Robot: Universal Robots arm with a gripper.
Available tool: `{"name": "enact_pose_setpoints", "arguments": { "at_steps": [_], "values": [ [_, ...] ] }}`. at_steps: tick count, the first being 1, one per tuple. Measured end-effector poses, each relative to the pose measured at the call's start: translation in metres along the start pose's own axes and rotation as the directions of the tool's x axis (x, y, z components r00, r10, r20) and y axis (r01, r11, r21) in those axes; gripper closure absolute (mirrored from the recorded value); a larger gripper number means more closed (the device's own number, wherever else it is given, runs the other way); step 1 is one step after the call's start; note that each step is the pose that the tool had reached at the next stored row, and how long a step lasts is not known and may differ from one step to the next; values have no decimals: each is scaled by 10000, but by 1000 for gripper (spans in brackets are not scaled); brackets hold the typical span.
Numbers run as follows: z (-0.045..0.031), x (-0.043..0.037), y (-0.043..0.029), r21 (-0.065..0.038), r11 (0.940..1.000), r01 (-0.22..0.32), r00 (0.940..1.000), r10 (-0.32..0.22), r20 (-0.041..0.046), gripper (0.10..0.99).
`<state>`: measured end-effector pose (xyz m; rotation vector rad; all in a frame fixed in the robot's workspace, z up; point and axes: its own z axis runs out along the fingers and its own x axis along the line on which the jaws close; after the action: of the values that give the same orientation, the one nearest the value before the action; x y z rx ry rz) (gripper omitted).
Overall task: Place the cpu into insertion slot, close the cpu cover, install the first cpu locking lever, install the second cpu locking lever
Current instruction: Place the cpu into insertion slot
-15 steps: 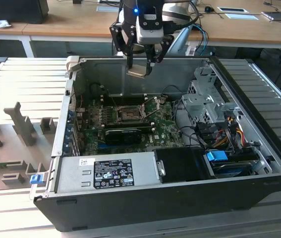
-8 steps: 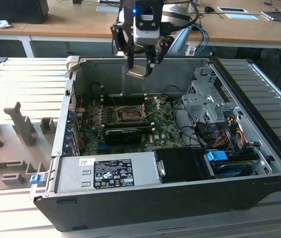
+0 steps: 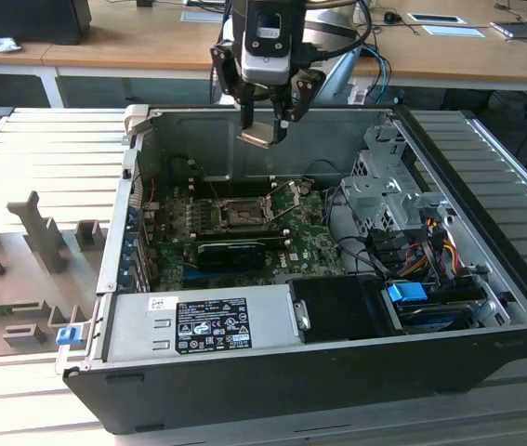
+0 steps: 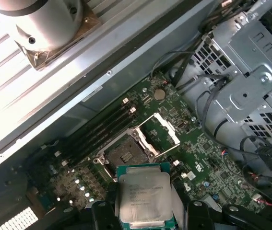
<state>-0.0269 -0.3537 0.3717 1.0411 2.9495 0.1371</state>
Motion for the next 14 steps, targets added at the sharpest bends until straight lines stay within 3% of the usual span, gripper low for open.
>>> {"name": "enact_pose_setpoints", "arguments": {
  "at_steps": [6,14],
  "values": [
    [6,2,2,-19,9953,-963,9953,963,85,561],
    [25,1,0,-58,9765,-2153,9763,2154,185,561]
  ]
}}
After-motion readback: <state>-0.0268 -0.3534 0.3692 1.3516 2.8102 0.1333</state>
